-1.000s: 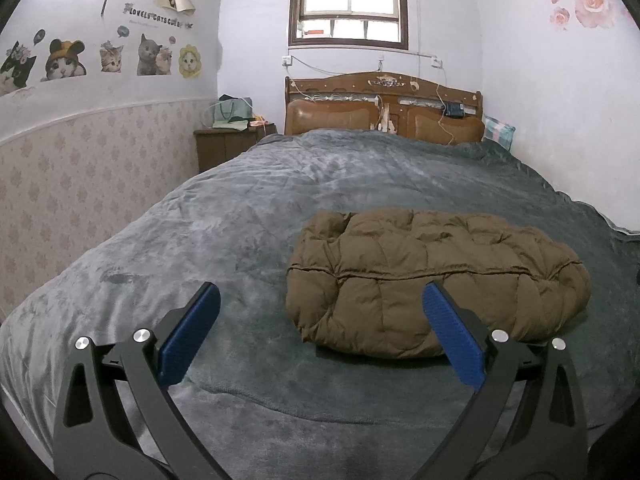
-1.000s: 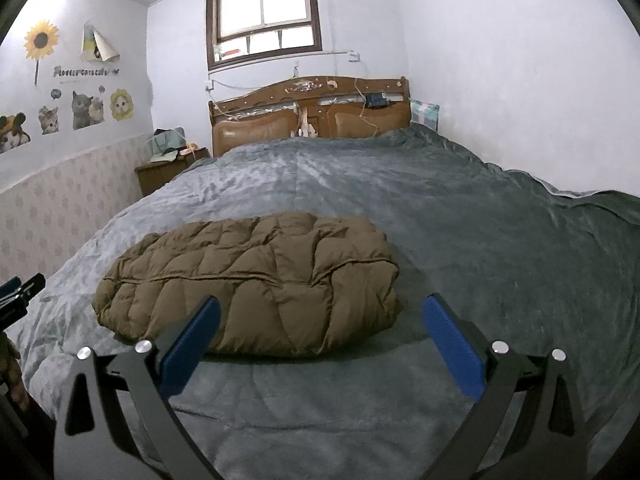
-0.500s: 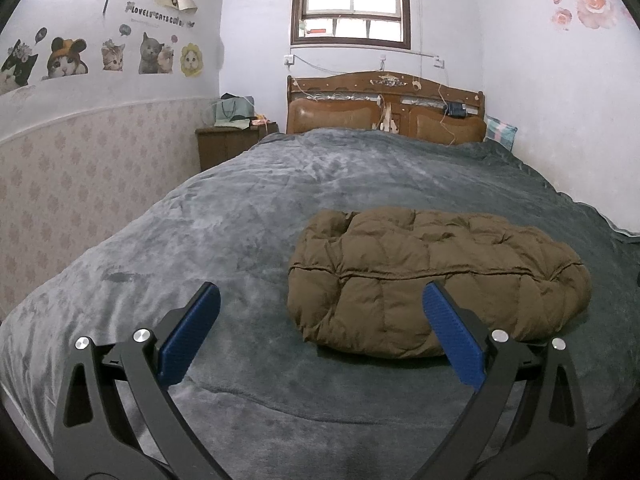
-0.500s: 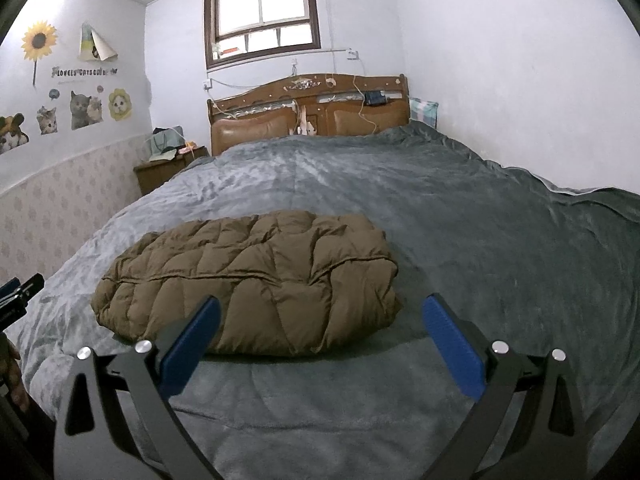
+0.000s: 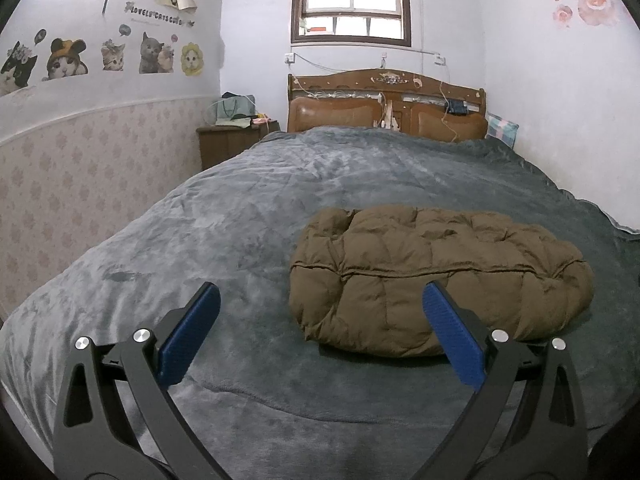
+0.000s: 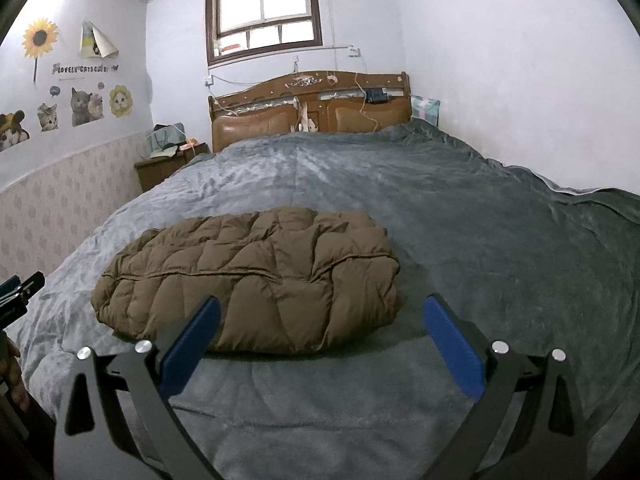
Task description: Fold large clothes
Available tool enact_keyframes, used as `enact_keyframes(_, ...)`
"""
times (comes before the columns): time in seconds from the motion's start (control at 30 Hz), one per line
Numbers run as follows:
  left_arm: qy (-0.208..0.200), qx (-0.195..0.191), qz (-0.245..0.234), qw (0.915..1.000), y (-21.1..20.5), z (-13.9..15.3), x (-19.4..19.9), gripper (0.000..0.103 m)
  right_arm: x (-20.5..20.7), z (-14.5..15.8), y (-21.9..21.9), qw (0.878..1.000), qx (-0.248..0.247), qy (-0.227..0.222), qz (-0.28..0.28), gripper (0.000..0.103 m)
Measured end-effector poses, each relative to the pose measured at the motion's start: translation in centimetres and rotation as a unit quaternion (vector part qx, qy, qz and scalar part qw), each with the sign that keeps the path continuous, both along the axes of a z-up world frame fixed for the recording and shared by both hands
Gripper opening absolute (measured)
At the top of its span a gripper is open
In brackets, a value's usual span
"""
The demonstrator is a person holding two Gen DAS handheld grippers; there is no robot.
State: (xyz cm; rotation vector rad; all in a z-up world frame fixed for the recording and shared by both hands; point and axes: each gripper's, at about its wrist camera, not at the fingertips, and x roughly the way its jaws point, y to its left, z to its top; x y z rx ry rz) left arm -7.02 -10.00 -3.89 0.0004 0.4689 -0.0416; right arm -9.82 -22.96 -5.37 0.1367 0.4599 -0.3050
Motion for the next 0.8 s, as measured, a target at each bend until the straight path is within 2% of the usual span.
enact_keyframes(0.8,0.000,-0.001,-0.001,1.0000,0.29,-0.19,0.38,0.100,0.07,-0.01,-0.01,1.000,-0.001,0.001,0.000,0.101)
